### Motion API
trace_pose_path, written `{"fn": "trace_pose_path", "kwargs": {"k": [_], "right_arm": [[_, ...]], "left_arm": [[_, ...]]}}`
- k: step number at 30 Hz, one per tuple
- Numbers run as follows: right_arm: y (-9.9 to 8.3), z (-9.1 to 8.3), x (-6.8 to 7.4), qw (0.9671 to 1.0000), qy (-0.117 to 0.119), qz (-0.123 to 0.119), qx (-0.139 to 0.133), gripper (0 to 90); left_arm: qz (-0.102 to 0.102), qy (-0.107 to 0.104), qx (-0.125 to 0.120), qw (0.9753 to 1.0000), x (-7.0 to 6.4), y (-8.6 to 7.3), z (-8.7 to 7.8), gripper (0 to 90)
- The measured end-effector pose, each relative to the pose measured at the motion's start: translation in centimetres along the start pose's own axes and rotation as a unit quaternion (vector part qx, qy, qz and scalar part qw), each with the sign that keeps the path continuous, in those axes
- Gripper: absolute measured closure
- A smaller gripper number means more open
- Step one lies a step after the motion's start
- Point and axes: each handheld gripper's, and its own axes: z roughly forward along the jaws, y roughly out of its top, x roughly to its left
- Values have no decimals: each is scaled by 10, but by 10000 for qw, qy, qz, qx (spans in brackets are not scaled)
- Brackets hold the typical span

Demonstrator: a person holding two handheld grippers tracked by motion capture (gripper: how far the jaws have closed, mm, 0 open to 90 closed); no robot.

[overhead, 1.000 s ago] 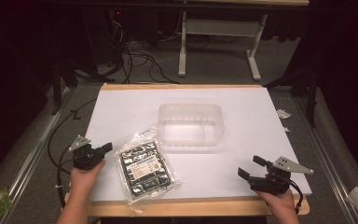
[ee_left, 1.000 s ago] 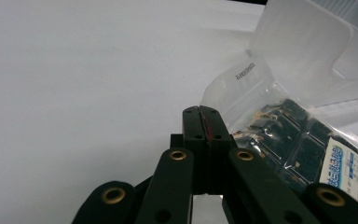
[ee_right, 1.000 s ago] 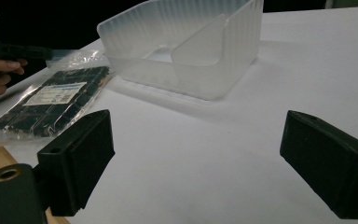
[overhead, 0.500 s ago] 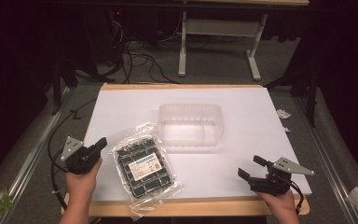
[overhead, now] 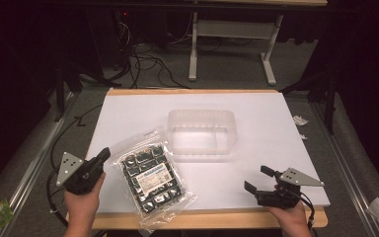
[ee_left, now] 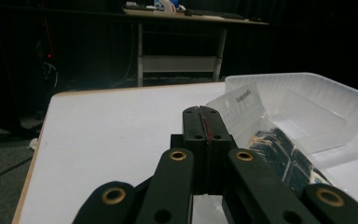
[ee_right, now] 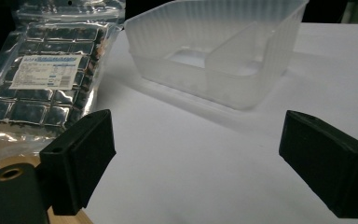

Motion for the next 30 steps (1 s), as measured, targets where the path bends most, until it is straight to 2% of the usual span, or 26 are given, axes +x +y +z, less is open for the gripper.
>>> {"fn": "trace_pose_path", "kwargs": {"k": [2,6,11,12,13,14,15,16,18,19,21,22,25,27,29,30], "right_arm": [[4,7,8,9999,-7,-56,87,125],[13,23,18,9996,257,-9,141,119],[26,53,33,9977,610,-28,297,115],[26,53,33,9977,610,-28,297,115],[31,68,39,9966,736,-25,361,114],[31,68,39,9966,736,-25,361,114],[36,83,47,9955,853,-49,412,115],[36,83,47,9955,853,-49,412,115],[40,99,54,9942,966,-70,457,117],[43,113,62,9931,1055,-85,508,120],[45,127,67,9918,1140,-77,570,124],[45,127,67,9918,1140,-77,570,124],[51,150,75,9894,1312,-24,626,141],[53,156,76,9888,1350,-14,635,144],[57,174,81,9858,1515,89,719,150],[57,174,81,9858,1515,89,719,150]], "left_arm": [[34,-31,-63,10000,-2,2,-2,900],[142,-75,-196,9997,-7,6,-4,900],[193,-138,-278,9993,-10,9,-5,900],[193,-138,-278,9993,-10,9,-5,900],[187,-169,-303,9992,-11,10,-5,900],[187,-169,-303,9992,-11,10,-5,900],[203,-172,-310,9992,-11,11,-5,900],[221,-179,-320,9991,-12,11,-5,900],[262,-199,-342,9989,-13,12,-5,900],[283,-213,-352,9988,-13,13,-4,900],[324,-258,-395,9984,-16,16,-3,900],[324,-258,-395,9984,-16,16,-3,900],[340,-322,-462,9978,-18,19,-2,900],[342,-343,-491,9976,-19,20,-2,900],[426,-365,-523,9971,-23,22,-2,900],[426,-365,-523,9971,-23,22,-2,900]]}}
